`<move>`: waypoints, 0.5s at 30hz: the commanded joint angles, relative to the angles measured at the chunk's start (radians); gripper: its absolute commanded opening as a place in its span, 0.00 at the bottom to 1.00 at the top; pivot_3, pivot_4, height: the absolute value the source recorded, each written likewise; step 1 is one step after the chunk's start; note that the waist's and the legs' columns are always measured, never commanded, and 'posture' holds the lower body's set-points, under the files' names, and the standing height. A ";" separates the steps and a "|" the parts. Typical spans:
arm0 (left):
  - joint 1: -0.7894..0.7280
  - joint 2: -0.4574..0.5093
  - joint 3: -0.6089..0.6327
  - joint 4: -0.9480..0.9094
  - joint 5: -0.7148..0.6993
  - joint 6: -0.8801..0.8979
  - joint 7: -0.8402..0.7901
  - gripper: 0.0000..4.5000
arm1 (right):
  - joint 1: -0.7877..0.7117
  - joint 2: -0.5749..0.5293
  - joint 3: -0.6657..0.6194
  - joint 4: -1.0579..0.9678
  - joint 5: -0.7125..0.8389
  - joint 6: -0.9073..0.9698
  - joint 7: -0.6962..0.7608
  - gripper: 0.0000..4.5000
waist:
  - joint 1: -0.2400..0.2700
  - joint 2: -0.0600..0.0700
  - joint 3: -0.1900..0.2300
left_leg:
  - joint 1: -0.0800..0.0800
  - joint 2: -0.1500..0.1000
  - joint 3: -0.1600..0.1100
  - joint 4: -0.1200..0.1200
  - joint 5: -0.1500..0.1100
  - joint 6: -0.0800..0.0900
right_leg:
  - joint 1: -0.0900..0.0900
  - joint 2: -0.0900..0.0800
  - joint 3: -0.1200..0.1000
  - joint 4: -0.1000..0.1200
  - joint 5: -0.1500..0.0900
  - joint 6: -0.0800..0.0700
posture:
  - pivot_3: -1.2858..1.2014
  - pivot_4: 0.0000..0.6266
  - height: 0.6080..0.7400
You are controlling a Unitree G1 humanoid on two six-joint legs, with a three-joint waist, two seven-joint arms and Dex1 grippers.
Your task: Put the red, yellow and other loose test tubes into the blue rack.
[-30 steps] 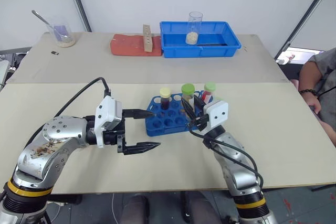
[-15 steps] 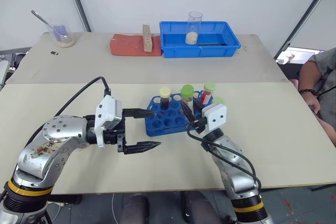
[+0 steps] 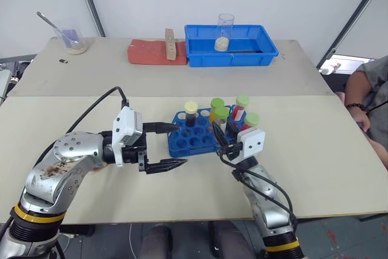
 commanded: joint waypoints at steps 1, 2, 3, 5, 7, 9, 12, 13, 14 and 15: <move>-0.010 0.005 0.017 -0.014 0.006 0.003 0.019 1.00 | 0.015 -0.021 -0.001 -0.055 0.013 0.016 0.024 0.67 | -0.001 0.000 0.000 | 0.000 0.000 0.000 0.000 0.000 0.000 | 0.000 0.000 0.000 0.000 0.000 0.000 | 0.52 0.24 1.00; -0.007 0.011 0.022 -0.016 0.010 0.005 0.025 1.00 | 0.021 -0.031 -0.003 -0.065 0.008 0.026 0.027 0.75 | -0.001 0.000 0.000 | 0.000 0.000 0.000 0.000 0.000 0.000 | 0.000 0.000 0.000 0.000 0.000 0.000 | 0.52 0.24 1.00; -0.002 0.034 0.023 -0.022 0.026 0.022 0.036 1.00 | 0.030 -0.053 -0.002 -0.084 0.002 0.040 0.041 0.81 | -0.001 0.000 0.000 | 0.000 0.000 0.000 0.000 0.000 0.000 | 0.000 0.000 0.000 0.000 0.000 0.000 | 0.52 0.24 1.00; 0.004 0.079 0.036 -0.038 0.040 0.057 0.055 1.00 | 0.053 -0.102 -0.005 -0.137 -0.001 0.070 0.070 0.97 | -0.002 0.000 0.000 | 0.000 0.000 0.000 0.000 0.000 0.000 | 0.000 0.000 0.000 0.000 0.000 0.000 | 0.52 0.24 1.00; 0.012 0.133 0.073 -0.053 0.036 0.086 0.054 1.00 | 0.083 -0.171 -0.019 -0.214 0.008 0.131 0.109 0.97 | -0.001 0.000 0.000 | 0.000 0.000 0.000 0.000 0.000 0.000 | -0.001 0.000 0.000 0.001 -0.001 -0.001 | 0.52 0.24 1.00; 0.021 0.207 0.098 -0.051 0.044 0.126 0.037 1.00 | 0.109 -0.251 -0.039 -0.289 0.043 0.222 0.160 0.97 | -0.001 0.000 0.000 | 0.000 0.000 0.000 -0.001 0.000 0.000 | -0.001 0.000 0.000 0.001 -0.001 -0.001 | 0.52 0.24 1.00; 0.037 0.334 0.122 -0.007 0.084 0.144 -0.016 1.00 | 0.121 -0.395 -0.100 -0.404 0.141 0.378 0.264 0.97 | -0.001 0.000 0.000 | 0.001 0.000 0.001 -0.001 0.000 0.000 | -0.001 0.000 0.000 0.001 -0.002 -0.002 | 0.52 0.24 1.00; 0.039 0.371 0.124 0.022 0.107 0.129 -0.037 1.00 | 0.114 -0.448 -0.120 -0.439 0.185 0.422 0.309 0.97 | 0.000 0.000 0.000 | 0.001 0.000 0.002 -0.001 0.000 0.000 | -0.001 0.000 0.000 0.001 -0.002 -0.002 | 0.52 0.24 1.00; 0.039 0.403 0.123 0.051 0.134 0.112 -0.051 1.00 | 0.102 -0.493 -0.139 -0.469 0.228 0.462 0.345 0.97 | 0.001 0.000 0.000 | 0.002 0.000 0.002 -0.001 0.000 0.000 | -0.001 -0.001 0.000 0.001 -0.002 -0.002 | 0.52 0.24 1.00; 0.026 0.433 0.113 0.089 0.164 0.100 -0.062 1.00 | 0.081 -0.555 -0.163 -0.497 0.294 0.515 0.406 0.97 | 0.001 0.000 0.000 | 0.002 0.000 0.002 -0.001 0.000 0.000 | -0.001 -0.001 0.000 0.001 -0.002 -0.002 | 0.52 0.24 1.00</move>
